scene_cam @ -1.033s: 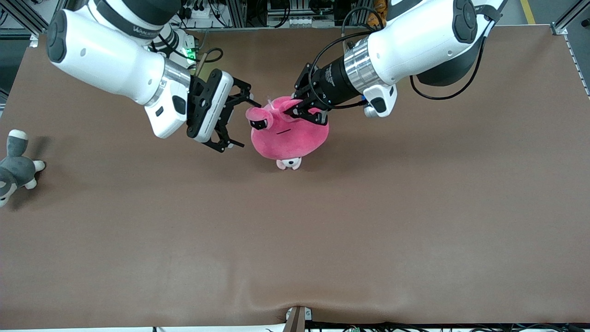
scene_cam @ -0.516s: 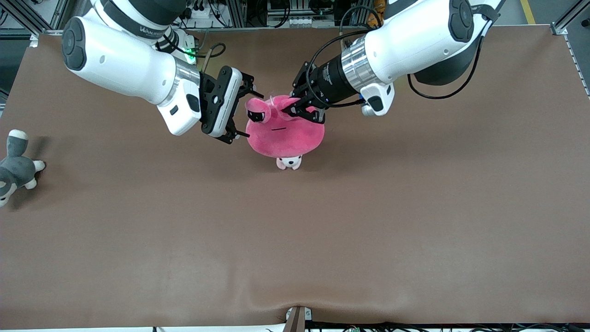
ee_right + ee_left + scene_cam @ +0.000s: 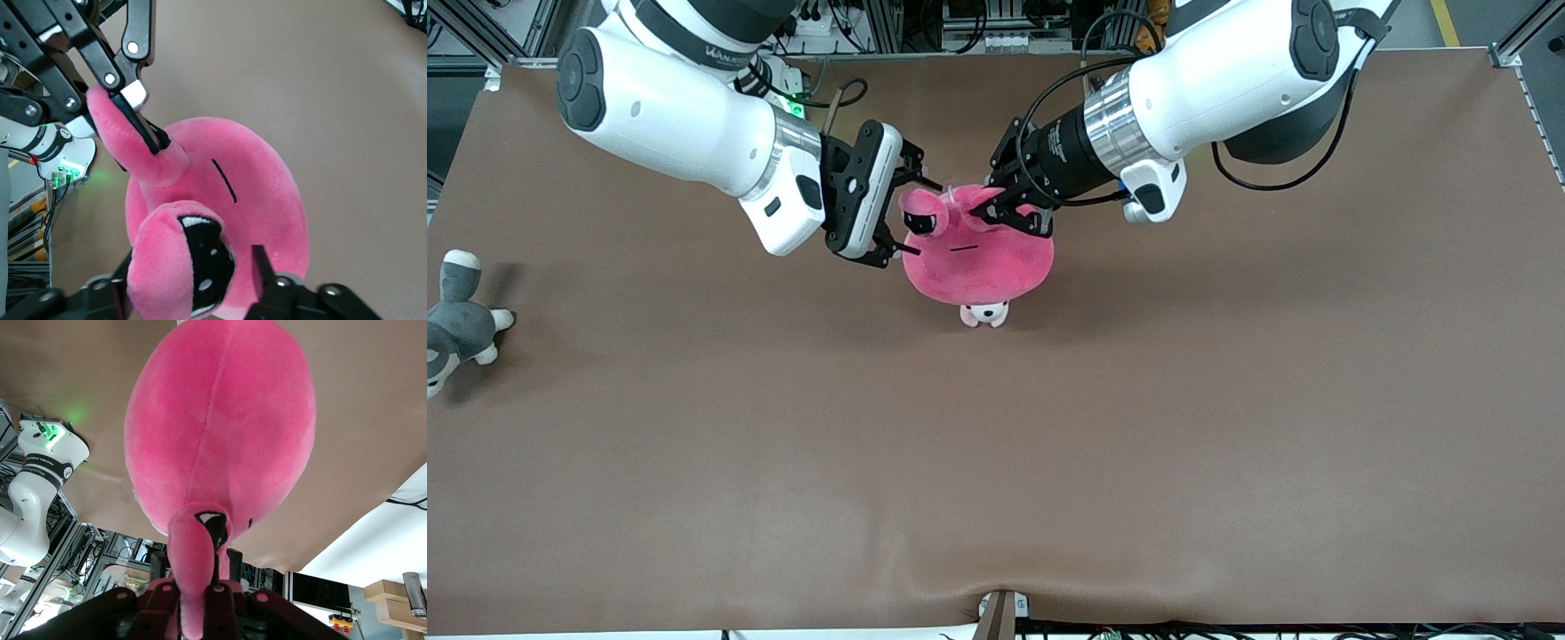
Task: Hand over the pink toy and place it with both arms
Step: 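Open the left gripper while the right gripper carries the pink toy away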
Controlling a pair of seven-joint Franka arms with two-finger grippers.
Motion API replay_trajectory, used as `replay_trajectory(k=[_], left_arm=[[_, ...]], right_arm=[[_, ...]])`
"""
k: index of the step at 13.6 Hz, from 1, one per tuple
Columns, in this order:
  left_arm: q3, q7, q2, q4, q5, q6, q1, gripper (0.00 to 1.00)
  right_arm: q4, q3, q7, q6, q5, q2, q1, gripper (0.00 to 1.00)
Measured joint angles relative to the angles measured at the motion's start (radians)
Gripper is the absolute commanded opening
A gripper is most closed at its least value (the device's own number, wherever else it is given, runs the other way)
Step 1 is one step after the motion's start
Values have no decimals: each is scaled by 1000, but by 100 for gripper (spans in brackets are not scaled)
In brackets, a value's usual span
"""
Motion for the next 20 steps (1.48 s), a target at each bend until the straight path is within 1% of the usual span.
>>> replay_trajectory(k=[4, 8, 9, 10, 15, 17, 18, 20], left_arm=[[0, 0, 0, 0, 0, 0, -2, 0], [0, 0, 0, 0, 0, 2, -13, 0], [0, 0, 1, 0, 0, 3, -14, 48], [-1, -4, 2, 0, -2, 6, -16, 67], [1, -34, 5, 12, -2, 10, -10, 69], [5, -34, 5, 17, 20, 10, 4, 69], [5, -34, 4, 17, 67, 10, 11, 69], [5, -34, 3, 19, 212, 9, 16, 69]], right_arm=[[3, -4, 0, -10, 0, -4, -2, 0], [6, -12, 6, -64, 0, -5, -25, 0], [7, -12, 14, -81, 0, -5, -38, 0], [7, -12, 18, -96, 1, -5, -50, 0], [5, -18, 20, -174, -14, -4, -143, 0], [4, -20, 20, -204, -48, -4, -183, 0], [2, -20, 20, -221, -77, -4, -203, 0], [-4, -21, 13, -260, -121, -1, -247, 0]])
